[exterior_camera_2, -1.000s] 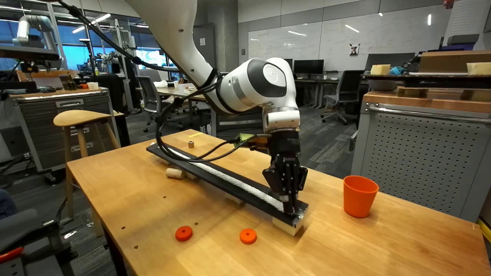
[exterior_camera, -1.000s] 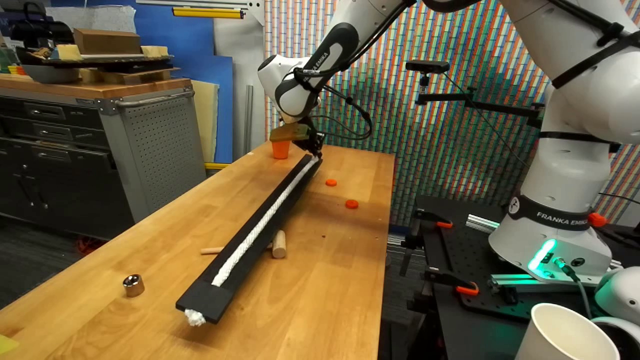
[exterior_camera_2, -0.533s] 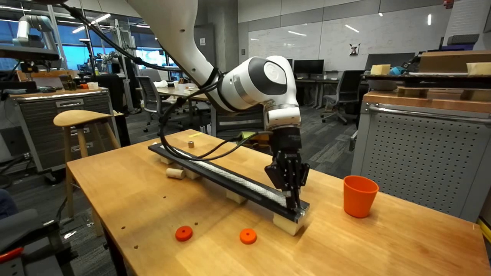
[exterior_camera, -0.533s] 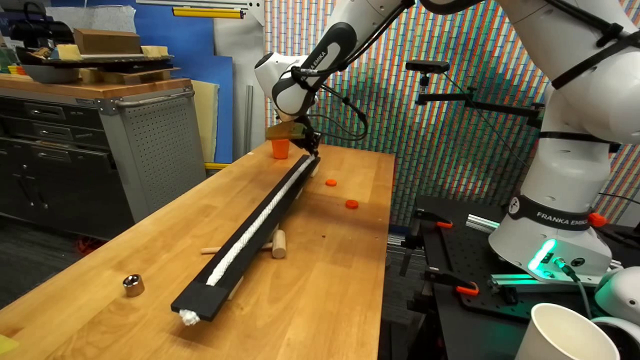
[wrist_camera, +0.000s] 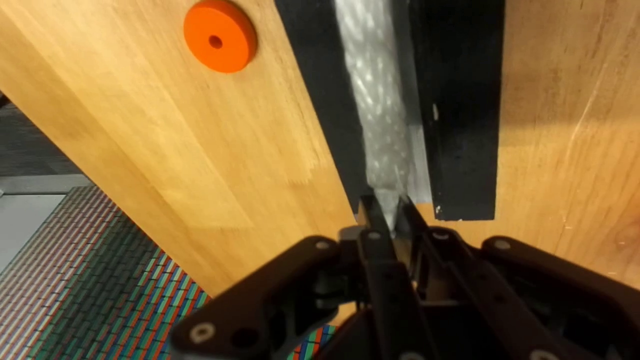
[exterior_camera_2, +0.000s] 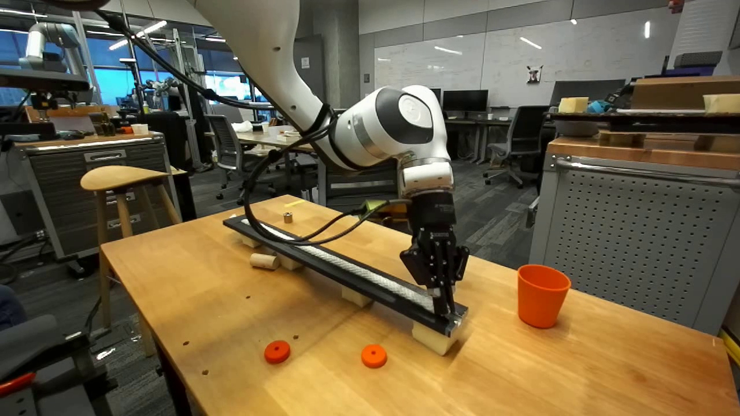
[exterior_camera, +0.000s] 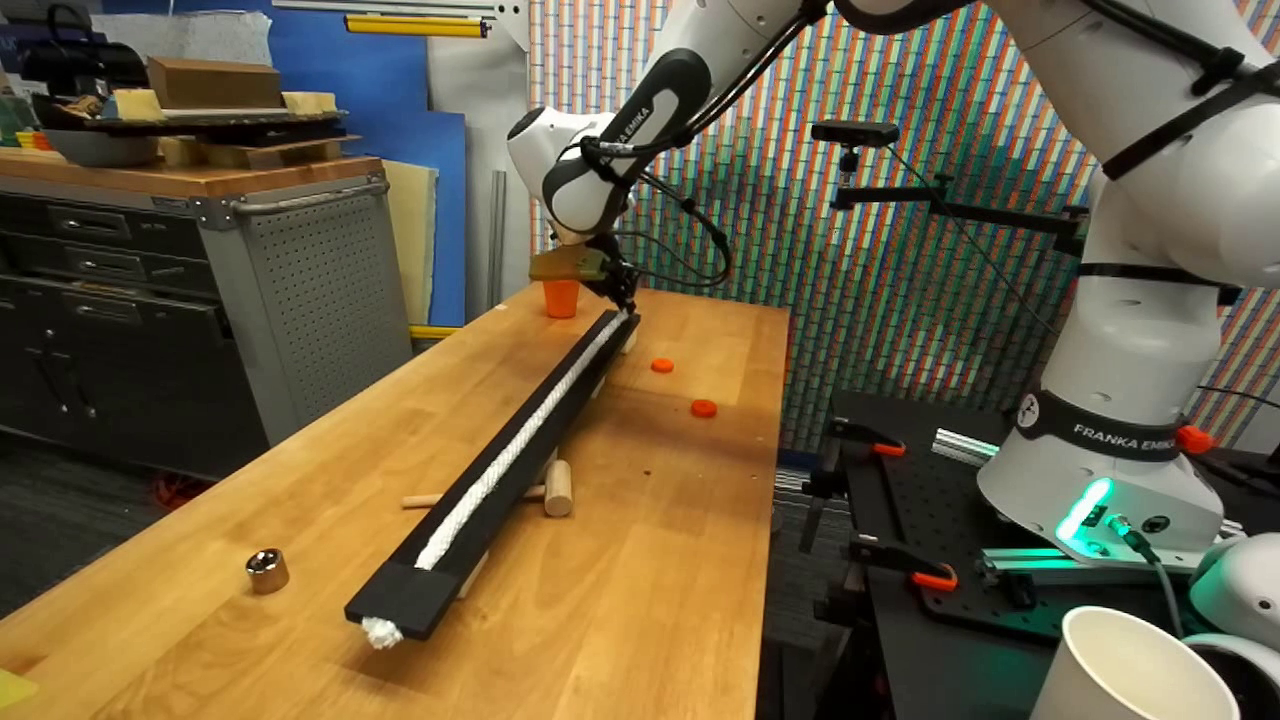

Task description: Align the rope in its path on the object

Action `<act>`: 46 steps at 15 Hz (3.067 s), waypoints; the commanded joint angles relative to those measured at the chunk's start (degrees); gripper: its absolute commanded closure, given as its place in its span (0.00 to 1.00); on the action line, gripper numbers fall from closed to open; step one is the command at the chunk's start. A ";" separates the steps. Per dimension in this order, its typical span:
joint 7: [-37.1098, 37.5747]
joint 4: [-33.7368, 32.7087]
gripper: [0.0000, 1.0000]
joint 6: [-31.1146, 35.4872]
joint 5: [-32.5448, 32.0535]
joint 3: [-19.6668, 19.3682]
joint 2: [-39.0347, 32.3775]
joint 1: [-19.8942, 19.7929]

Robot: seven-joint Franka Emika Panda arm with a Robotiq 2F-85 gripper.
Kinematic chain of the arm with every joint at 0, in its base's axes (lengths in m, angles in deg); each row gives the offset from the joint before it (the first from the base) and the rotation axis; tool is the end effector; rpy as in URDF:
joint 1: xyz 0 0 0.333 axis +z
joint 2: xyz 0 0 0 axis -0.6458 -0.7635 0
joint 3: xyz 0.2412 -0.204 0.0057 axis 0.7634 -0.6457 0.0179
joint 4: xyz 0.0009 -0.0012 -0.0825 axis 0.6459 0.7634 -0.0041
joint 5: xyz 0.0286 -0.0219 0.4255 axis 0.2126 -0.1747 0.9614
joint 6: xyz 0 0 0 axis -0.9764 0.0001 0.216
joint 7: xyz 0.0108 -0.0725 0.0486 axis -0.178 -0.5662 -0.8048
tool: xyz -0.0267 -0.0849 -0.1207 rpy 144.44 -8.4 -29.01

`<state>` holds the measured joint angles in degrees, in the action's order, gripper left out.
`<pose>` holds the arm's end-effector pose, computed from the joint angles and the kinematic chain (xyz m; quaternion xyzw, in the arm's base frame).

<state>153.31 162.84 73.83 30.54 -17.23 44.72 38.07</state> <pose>0.6487 -0.2494 0.1327 0.5970 -0.7521 0.0652 0.2714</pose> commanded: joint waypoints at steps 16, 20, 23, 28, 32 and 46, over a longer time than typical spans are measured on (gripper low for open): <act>3.56 -3.16 0.42 3.09 -3.64 -1.89 -2.56 1.02; 2.83 -1.99 0.11 4.72 -4.36 -2.28 -1.16 1.29; -1.82 -0.72 0.00 6.08 -5.85 -1.55 1.17 1.70; -12.75 3.03 0.00 13.70 -7.99 -0.61 7.65 2.75; -23.39 7.44 0.00 19.24 -6.51 1.28 13.83 2.35; -72.90 28.84 0.00 26.48 13.13 11.88 33.77 -5.38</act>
<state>91.65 185.07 99.60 38.38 -9.47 71.90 36.57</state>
